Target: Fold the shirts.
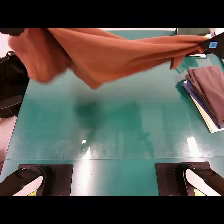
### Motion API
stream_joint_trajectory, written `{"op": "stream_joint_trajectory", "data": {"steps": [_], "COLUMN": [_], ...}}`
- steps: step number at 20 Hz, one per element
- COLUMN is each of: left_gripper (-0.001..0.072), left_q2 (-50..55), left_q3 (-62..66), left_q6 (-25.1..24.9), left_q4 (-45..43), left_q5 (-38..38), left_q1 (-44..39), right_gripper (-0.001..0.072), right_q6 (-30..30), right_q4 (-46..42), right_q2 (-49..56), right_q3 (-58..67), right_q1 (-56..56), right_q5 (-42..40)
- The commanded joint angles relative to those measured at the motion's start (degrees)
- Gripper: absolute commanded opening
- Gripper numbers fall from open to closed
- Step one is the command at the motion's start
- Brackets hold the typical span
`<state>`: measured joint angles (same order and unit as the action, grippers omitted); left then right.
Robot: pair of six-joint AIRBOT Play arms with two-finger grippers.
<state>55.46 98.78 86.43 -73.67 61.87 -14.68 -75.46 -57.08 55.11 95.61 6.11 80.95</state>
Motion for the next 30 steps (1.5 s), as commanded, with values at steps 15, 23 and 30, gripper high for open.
{"op": "stream_joint_trajectory", "data": {"steps": [15,23,30], "left_gripper": [0.0501,0.0501,0.0502], "left_q2": [5.07,3.21,7.98], "left_q3": [-37.35,-26.16,-29.73], "left_q6": [-5.01,-5.46,-2.4], "left_q4": [7.04,6.32,6.03], "left_q5": [15.06,8.5,7.37], "left_q1": [0.07,0.52,17.0], "right_gripper": [0.002,0.002,0.0369], "right_q6": [-2.73,-2.73,-2.86], "right_q4": [-5.7,-7.43,-7.48], "right_q2": [5.6,-1.31,-5.09], "right_q3": [-29.68,-31.19,-31.19], "right_q1": [-6.86,-6.86,-6.86], "right_q5": [-1.25,1.55,7.06]}}
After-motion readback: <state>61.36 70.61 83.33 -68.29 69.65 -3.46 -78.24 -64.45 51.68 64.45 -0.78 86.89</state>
